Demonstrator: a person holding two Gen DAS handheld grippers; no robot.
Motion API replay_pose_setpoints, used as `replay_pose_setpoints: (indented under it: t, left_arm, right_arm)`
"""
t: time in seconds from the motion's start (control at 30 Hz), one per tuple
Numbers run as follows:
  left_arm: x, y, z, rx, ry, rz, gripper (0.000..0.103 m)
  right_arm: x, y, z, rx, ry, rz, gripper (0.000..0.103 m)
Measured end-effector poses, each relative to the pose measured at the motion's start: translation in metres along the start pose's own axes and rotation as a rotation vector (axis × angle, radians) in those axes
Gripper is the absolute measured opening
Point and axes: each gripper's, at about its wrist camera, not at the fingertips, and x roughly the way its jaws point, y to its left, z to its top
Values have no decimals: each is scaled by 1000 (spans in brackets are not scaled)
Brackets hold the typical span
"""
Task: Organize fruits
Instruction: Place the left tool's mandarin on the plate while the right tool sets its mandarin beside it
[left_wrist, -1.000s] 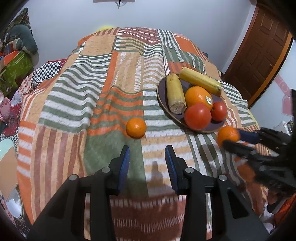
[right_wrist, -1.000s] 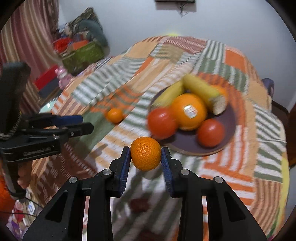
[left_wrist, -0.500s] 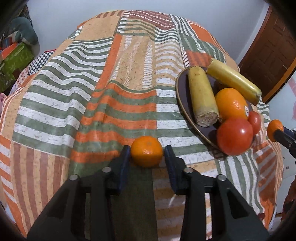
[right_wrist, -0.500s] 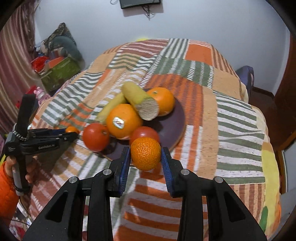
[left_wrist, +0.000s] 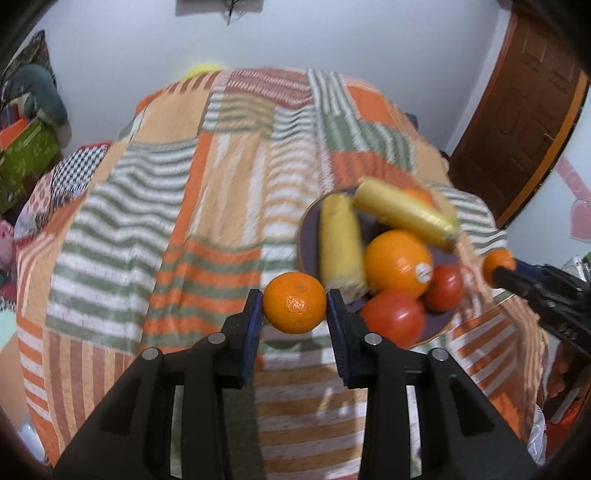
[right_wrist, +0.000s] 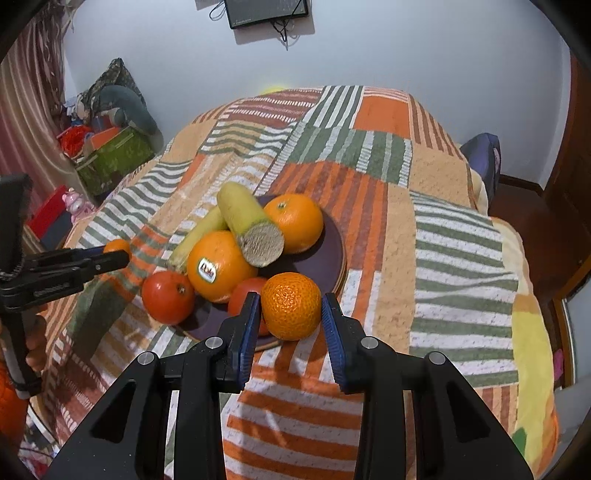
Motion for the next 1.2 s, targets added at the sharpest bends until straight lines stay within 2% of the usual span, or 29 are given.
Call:
replay_pose_setpoints:
  t: [0.37, 0.7, 1.2]
  left_arm:
    - [11, -40, 33, 60, -31, -38, 35]
    - [43, -53, 51, 58, -2, -48, 35]
    - [72, -57, 53, 70, 39, -39, 35]
  right_arm:
    - [3, -10, 21, -21, -53, 9, 31]
    - [32, -19, 22, 0, -11, 27, 31]
    - [67, -16, 17, 6, 50, 48, 31]
